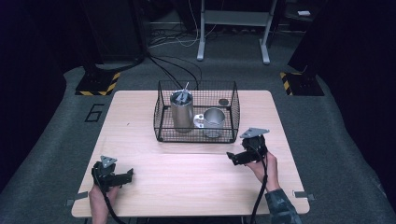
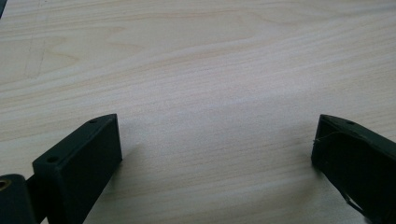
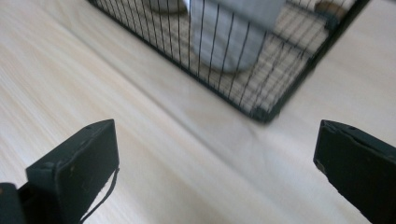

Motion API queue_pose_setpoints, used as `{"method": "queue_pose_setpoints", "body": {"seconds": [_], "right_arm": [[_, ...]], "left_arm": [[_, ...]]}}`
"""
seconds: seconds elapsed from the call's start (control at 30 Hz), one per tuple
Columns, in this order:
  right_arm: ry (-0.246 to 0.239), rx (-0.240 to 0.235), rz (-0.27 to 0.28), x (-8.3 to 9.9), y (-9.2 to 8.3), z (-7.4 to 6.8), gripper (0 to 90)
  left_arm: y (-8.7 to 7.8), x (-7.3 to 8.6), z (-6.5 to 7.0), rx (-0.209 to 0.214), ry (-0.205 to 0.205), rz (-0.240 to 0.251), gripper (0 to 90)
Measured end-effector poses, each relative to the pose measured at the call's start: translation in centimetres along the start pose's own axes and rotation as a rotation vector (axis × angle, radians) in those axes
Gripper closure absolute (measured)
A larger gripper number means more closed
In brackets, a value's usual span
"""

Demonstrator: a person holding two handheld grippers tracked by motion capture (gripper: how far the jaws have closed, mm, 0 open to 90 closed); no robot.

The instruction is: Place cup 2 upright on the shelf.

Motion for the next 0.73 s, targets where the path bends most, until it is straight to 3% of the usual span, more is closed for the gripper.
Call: {"method": "queue_pose_setpoints", "body": {"seconds": [0.2, 0.43, 0.5, 0.53, 0.57, 0.67, 0.73], "right_arm": [[0.057, -0.006, -0.037, 6.0, 1.3, 0.4, 0.0], [0.105, 0.042, -0.042, 10.0, 1.9, 0.8, 0.0], [0.089, 0.053, -0.044, 10.3, 1.7, 0.9, 0.0], [0.103, 0.064, -0.029, 10.3, 1.6, 0.8, 0.0], [0.076, 0.07, -0.03, 10.3, 1.6, 1.0, 0.0], [0.116, 0.068, -0.012, 10.5, 1.6, 1.0, 0.0], [0.117, 0.072, -0.004, 10.5, 1.7, 1.0, 0.0]], "left_arm": [[0.0, 0.0, 0.0, 0.001, -0.002, -0.001, 1.6], [0.0, 0.0, 0.0, 0.0, 0.0, 0.0, 1.6], [0.0, 0.0, 0.0, -0.001, 0.001, 0.0, 1.6], [0.0, 0.0, 0.0, -0.001, 0.0, 0.0, 1.5], [0.0, 0.0, 0.0, -0.001, 0.0, 0.0, 1.5], [0.0, 0.0, 0.0, -0.004, 0.002, 0.001, 1.5], [0.0, 0.0, 0.0, -0.004, 0.003, 0.002, 1.5]]}}
Point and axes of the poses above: each handheld gripper's, and its own axes: y roughly forward along the jaws, x roughly out of its underside, z roughly to its right, the point moved 10 cm from there along y, roughly forward along the jaws, and after that the axes turned 11 degrees about -x, right-handed, at the moved point
